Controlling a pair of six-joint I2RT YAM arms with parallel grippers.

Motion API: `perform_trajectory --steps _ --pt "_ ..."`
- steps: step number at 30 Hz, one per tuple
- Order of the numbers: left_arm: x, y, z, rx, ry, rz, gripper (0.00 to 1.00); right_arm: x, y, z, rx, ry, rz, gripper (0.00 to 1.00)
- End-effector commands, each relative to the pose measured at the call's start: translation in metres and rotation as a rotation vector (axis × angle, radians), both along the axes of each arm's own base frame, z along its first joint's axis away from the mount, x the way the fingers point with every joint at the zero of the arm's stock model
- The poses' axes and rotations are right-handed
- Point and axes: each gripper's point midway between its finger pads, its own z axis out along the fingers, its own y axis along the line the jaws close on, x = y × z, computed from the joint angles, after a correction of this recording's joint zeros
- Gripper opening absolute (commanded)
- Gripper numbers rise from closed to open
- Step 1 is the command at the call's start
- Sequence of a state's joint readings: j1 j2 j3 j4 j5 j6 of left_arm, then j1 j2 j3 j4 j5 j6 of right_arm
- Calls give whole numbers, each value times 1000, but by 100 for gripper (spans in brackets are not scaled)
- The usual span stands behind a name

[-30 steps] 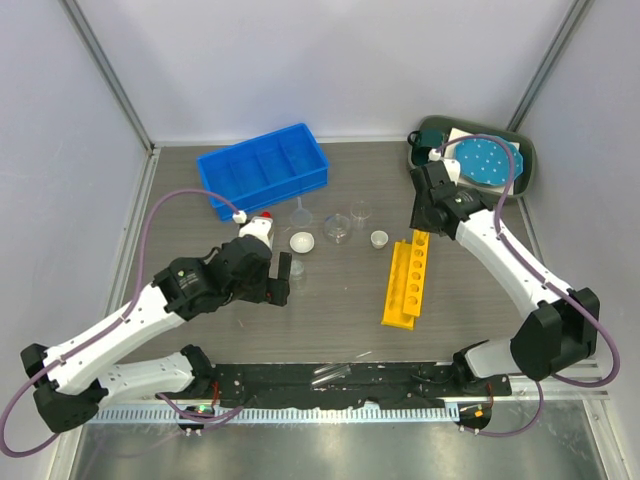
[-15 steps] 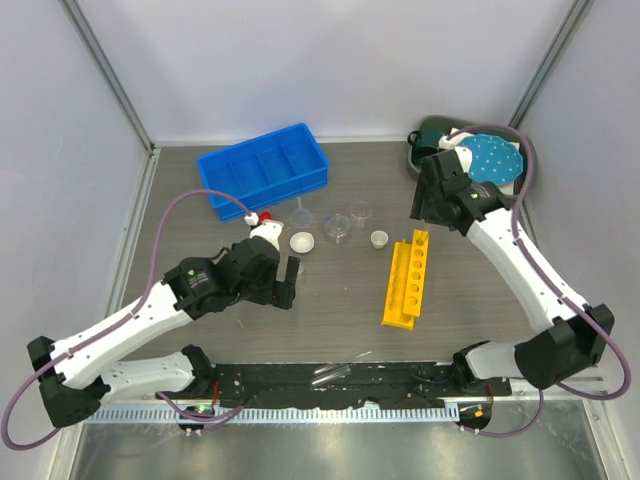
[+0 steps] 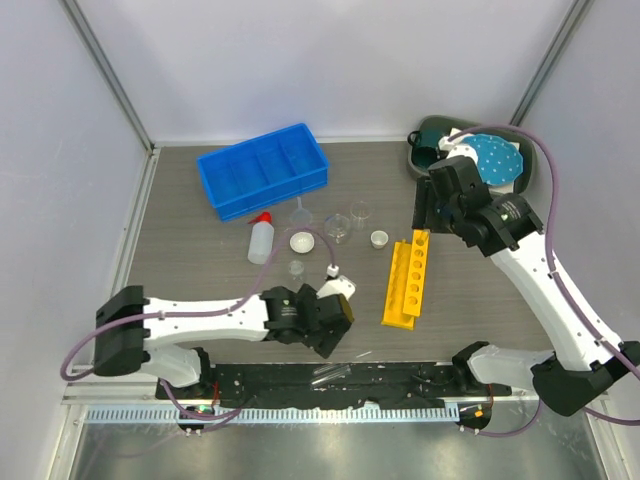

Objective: Organize the chemistry lab equipment

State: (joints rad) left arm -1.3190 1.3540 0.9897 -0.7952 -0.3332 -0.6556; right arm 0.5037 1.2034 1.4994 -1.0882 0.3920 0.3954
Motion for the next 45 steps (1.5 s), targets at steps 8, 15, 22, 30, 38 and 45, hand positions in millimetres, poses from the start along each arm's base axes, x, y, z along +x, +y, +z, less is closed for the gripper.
perform_trajectory --steps 8,15,22,30,38,45 --pt "-15 -87 -10 -87 -45 -145 79 -32 14 -20 7 58 104 63" --pt "-29 -111 -9 -169 -2 -212 75 -39 13 -29 2 74 113 63" --pt "-41 -120 -21 -173 31 -249 73 -42 11 -25 6 62 115 63" --pt "-43 -118 -36 -157 35 -256 65 -44 11 -28 3 68 115 63" --pt "-46 -103 -59 -105 56 -245 61 -46 12 -34 5 78 120 63" --pt "-47 -97 -68 -95 63 -239 59 -46 15 -36 8 82 126 63"
